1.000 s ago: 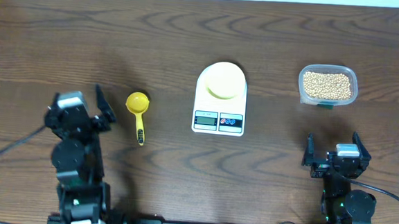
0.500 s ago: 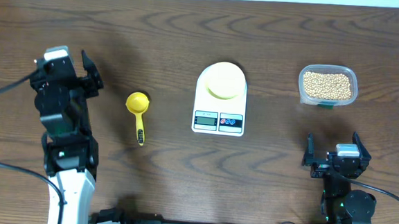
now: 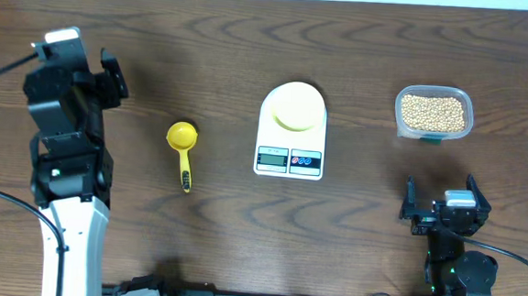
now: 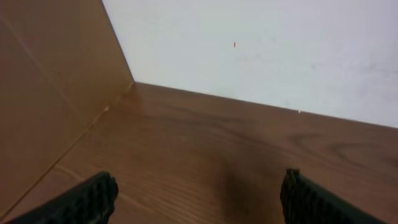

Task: Scoop item into bowl and weigh 50g on scale
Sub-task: 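Raise the left arm and move it forward above the yellow scoop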

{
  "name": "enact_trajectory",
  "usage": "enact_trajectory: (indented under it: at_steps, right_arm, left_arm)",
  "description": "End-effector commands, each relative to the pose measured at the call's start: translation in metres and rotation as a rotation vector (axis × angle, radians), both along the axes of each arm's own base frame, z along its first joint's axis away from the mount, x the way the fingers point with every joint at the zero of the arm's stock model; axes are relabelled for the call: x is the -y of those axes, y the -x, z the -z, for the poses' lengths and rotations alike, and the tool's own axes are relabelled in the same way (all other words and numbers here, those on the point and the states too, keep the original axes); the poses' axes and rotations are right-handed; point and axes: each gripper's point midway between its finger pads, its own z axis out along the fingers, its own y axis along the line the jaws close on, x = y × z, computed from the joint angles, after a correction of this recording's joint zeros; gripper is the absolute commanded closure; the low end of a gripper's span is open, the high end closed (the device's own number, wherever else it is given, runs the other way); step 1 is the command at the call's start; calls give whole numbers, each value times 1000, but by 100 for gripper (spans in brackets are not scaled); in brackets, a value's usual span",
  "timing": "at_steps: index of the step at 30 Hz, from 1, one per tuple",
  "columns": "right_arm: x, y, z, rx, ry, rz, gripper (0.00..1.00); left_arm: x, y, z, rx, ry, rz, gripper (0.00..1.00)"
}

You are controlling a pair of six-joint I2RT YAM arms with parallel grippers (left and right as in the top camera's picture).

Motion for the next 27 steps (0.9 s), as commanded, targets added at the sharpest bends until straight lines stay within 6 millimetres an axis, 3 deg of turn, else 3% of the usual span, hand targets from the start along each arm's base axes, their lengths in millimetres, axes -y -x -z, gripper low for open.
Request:
enact_trajectory:
  at_steps: [1, 27]
  right_arm:
    - [2, 0, 0, 1, -11, 8, 1]
    - [2, 0, 0, 1, -11, 8, 1]
  left_arm:
    - [-4, -3, -16, 9, -11, -12, 14]
    - [20, -43, 35, -278, 151, 156, 14]
